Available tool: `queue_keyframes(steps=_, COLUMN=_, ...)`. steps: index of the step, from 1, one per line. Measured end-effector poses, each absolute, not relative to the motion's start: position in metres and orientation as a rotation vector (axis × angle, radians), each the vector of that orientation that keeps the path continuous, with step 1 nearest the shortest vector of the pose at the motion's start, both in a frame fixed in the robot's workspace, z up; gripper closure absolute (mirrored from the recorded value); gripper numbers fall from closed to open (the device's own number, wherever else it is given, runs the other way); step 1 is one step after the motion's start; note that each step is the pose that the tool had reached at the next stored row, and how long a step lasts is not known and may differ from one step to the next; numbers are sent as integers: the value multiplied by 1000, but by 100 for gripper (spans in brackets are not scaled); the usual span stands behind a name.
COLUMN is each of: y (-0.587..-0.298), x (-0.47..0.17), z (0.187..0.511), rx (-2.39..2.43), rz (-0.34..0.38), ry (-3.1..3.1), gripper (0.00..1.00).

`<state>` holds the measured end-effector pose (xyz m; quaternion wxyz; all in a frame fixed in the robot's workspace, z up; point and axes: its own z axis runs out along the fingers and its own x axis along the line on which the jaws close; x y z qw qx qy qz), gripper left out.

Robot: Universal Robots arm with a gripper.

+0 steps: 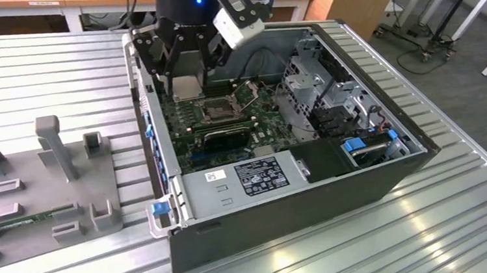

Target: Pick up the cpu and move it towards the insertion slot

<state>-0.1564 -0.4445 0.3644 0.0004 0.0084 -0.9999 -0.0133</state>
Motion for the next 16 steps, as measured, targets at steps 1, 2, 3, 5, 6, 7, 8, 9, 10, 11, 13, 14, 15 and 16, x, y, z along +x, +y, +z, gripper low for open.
queue_keyframes(steps=1, y=-444, x=-155, z=364, rx=26, rz=-42, ry=-3140, gripper=45)
queue_keyframes(steps=2, y=-444, x=-153, z=364, rx=26, rz=-42, ry=-3140, gripper=45)
queue_keyframes(steps=3, y=-444, x=-152, z=364, rx=26, rz=-42, ry=-3140, gripper=45)
queue_keyframes(steps=5, y=-445, x=-151, z=364, rx=26, rz=-42, ry=-3140, gripper=45)
queue_keyframes(steps=6, y=-445, x=-150, z=364, rx=26, rz=-42, ry=-3140, gripper=45)
queue_keyframes(steps=7, y=-444, x=-150, z=364, rx=26, rz=-42, ry=-3140, gripper=45)
queue_keyframes(steps=8, y=-444, x=-150, z=364, rx=26, rz=-42, ry=-3140, gripper=45)
queue_keyframes(steps=9, y=-444, x=-150, z=364, rx=26, rz=-42, ry=-3140, gripper=45)
queue_keyframes(steps=10, y=-444, x=-150, z=364, rx=26, rz=-42, ry=-3140, gripper=45)
queue_keyframes(steps=11, y=-444, x=-150, z=364, rx=26, rz=-42, ry=-3140, gripper=45)
queue_keyframes(steps=13, y=-444, x=-150, z=364, rx=26, rz=-42, ry=-3140, gripper=45)
queue_keyframes(steps=14, y=-444, x=-150, z=364, rx=26, rz=-42, ry=-3140, gripper=45)
queue_keyframes(steps=15, y=-444, x=-150, z=364, rx=27, rz=-42, ry=-3140, gripper=45)
queue_keyframes(steps=16, y=-444, x=-149, z=364, rx=26, rz=-42, ry=-3140, gripper=45)
